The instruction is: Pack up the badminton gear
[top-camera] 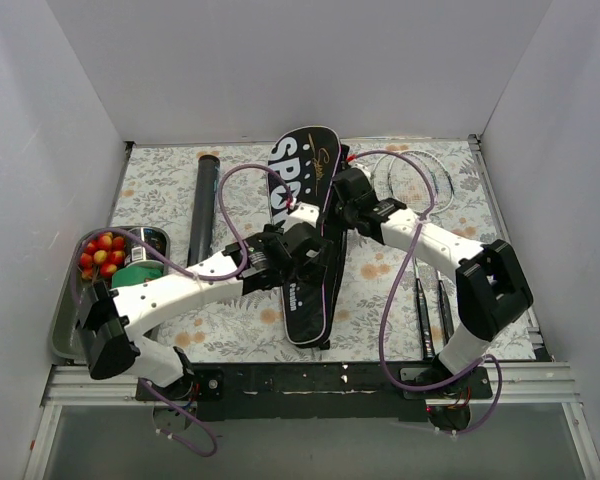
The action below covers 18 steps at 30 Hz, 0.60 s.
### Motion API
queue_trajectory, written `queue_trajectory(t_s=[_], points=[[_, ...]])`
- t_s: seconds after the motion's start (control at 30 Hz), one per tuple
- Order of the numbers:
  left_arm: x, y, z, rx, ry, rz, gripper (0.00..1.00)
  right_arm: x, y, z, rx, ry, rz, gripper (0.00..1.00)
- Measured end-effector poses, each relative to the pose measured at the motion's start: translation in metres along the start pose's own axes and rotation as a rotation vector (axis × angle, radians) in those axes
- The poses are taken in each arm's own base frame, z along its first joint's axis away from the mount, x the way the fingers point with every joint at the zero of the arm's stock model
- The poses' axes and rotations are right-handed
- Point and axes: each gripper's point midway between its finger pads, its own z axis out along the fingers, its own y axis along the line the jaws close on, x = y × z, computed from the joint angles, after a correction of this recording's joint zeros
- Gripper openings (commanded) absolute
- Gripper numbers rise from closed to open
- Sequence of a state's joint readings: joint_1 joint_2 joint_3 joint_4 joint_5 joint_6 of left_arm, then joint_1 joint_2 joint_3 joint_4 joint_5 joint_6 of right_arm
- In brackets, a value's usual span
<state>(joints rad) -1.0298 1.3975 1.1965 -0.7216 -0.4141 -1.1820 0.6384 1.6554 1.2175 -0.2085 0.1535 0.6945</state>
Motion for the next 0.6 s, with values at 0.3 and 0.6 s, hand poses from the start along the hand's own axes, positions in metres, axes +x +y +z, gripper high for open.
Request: queue_trajectory(t_s=[0.3,0.6], points=[[0.012,-0.004,0.011,-0.199,-0.007,-0.023,0.98,0.019,0.025,0.008,0.043,-0.011,0.059,0.01],[0.025,0.003,0.015,-0.306,-0.027,-0.048,0.98,0.022,0.030,0.008,0.047,-0.016,0.099,0.01]])
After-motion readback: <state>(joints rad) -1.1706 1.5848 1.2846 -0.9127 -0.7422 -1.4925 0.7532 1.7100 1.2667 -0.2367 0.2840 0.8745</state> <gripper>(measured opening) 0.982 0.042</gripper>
